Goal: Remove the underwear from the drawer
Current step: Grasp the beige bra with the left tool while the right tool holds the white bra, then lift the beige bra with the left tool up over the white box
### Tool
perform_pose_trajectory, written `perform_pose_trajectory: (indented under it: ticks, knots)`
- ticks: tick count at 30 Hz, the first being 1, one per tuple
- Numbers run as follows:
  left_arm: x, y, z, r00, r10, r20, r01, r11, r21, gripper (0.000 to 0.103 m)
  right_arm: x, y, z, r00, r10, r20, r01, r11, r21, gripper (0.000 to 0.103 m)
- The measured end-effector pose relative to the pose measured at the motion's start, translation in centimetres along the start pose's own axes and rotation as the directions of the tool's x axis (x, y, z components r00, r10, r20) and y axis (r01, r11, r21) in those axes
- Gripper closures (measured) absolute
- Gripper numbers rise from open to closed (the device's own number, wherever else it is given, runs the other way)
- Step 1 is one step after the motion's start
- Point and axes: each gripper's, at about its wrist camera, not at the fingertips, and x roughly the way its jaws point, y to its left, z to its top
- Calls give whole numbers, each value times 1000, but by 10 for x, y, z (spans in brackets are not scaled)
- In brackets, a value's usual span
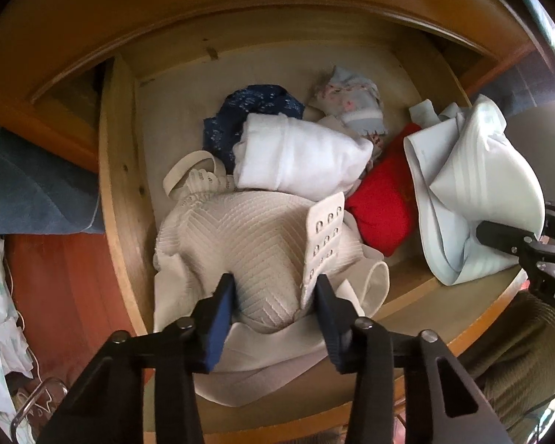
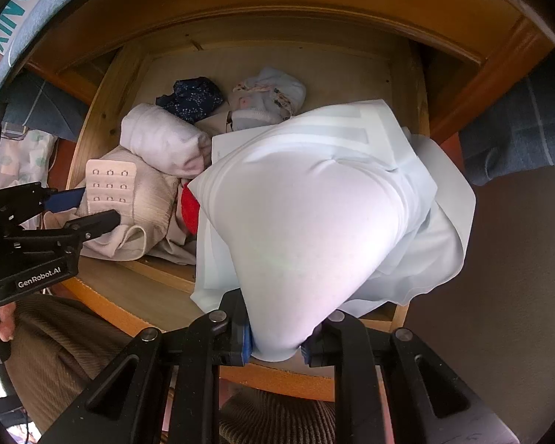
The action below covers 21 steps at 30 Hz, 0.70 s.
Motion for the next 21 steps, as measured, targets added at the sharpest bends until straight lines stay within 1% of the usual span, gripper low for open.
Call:
perform_pose_trajectory:
  ticks: [4, 7, 11, 15, 21]
  knots:
    - [-10, -2, -3, 1000, 10, 24, -10, 1000, 3, 70, 0, 0, -1, 1000, -1, 9, 1, 1000, -2, 86]
    - [-17, -3, -7, 999, 27, 45, -27, 1000, 4, 73, 0, 1, -2, 1000, 3, 12, -3, 1000, -11, 86]
    - [-24, -3, -13, 998, 40, 57, -40, 999, 9, 74, -4, 3, -3, 999, -3, 34, 4, 1000, -19, 86]
    - [-35, 4, -18, 995, 45, 90, -45, 999, -3, 75, -7, 3, -4, 999, -2, 53, 3, 1000, -18, 87]
    - [-53, 4, -27, 989, 61, 136, -59, 998, -16, 76, -12, 2, -4, 997, -6, 79, 7, 1000, -12, 87]
